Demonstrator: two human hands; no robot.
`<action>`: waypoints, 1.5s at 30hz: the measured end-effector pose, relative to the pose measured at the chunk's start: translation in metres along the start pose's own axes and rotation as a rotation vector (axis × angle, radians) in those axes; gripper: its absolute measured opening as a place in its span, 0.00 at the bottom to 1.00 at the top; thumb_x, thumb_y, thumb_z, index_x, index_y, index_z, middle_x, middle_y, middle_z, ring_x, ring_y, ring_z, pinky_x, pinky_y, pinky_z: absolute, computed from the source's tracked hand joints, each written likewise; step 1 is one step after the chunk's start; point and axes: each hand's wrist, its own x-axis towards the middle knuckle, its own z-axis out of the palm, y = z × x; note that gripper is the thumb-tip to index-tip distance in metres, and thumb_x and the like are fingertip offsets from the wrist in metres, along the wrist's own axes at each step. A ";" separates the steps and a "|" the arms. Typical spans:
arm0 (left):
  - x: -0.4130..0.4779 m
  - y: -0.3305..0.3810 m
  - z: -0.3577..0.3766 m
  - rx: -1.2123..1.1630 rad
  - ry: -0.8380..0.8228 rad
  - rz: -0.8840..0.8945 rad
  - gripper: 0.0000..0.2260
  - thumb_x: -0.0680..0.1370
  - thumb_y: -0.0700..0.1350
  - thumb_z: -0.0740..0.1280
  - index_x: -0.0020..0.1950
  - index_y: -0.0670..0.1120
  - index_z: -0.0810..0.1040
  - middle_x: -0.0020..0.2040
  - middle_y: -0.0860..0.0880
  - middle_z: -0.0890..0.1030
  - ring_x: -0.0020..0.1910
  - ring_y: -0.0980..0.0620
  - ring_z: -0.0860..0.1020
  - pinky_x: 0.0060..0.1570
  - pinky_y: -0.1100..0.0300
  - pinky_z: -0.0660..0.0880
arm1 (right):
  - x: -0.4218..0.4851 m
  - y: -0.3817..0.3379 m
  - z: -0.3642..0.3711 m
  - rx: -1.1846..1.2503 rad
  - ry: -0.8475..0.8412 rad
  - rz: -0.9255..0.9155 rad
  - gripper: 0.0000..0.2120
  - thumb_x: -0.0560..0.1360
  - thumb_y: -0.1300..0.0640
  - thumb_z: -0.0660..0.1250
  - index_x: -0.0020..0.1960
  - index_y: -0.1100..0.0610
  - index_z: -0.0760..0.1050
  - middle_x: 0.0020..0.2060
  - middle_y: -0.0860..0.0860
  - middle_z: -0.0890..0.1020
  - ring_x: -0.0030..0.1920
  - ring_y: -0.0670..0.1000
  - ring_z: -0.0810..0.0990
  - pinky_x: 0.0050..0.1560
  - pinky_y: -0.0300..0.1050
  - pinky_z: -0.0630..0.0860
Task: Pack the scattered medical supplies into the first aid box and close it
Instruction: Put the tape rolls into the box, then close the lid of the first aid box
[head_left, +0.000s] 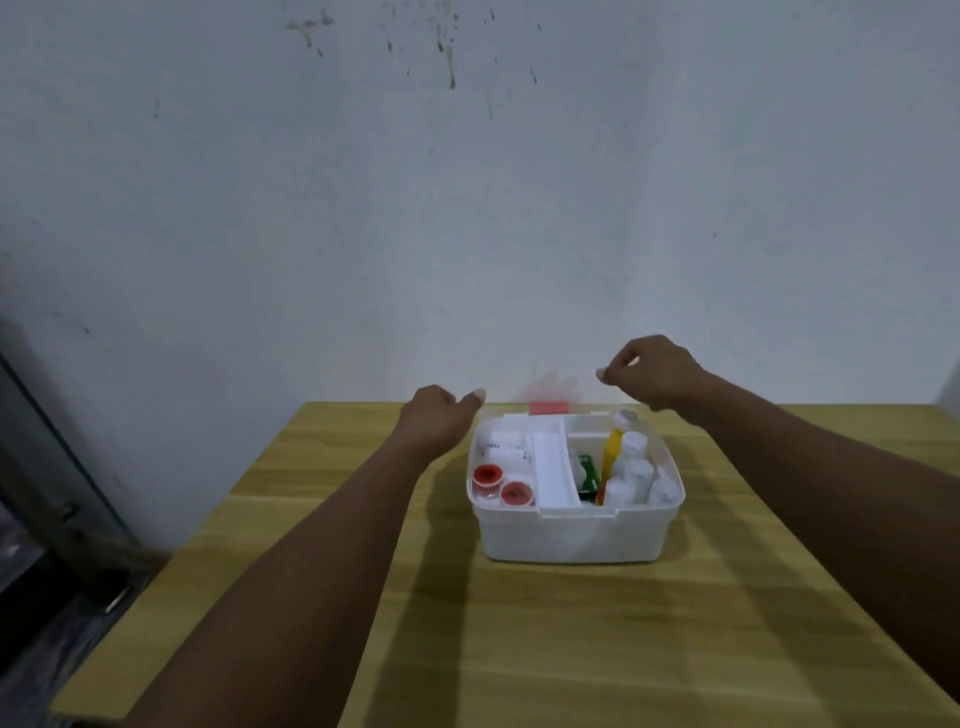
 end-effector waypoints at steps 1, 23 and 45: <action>0.007 -0.001 0.004 -0.074 -0.016 -0.071 0.24 0.78 0.61 0.65 0.56 0.40 0.76 0.50 0.42 0.79 0.49 0.43 0.79 0.52 0.49 0.79 | 0.006 0.008 0.004 -0.001 0.033 0.052 0.17 0.75 0.49 0.70 0.48 0.65 0.80 0.43 0.58 0.82 0.43 0.57 0.81 0.41 0.50 0.79; 0.027 0.027 0.006 -0.496 -0.021 -0.131 0.16 0.81 0.54 0.63 0.60 0.43 0.78 0.54 0.44 0.84 0.52 0.43 0.83 0.54 0.49 0.79 | 0.017 0.021 -0.007 0.591 0.027 0.259 0.05 0.76 0.60 0.62 0.50 0.57 0.76 0.52 0.59 0.84 0.46 0.55 0.82 0.50 0.52 0.79; -0.064 -0.015 -0.007 -0.041 -0.077 0.104 0.27 0.76 0.63 0.67 0.65 0.44 0.76 0.60 0.45 0.80 0.54 0.46 0.79 0.57 0.49 0.77 | -0.097 0.036 -0.018 0.083 -0.031 -0.084 0.18 0.72 0.43 0.73 0.55 0.53 0.80 0.55 0.50 0.81 0.55 0.52 0.80 0.54 0.51 0.78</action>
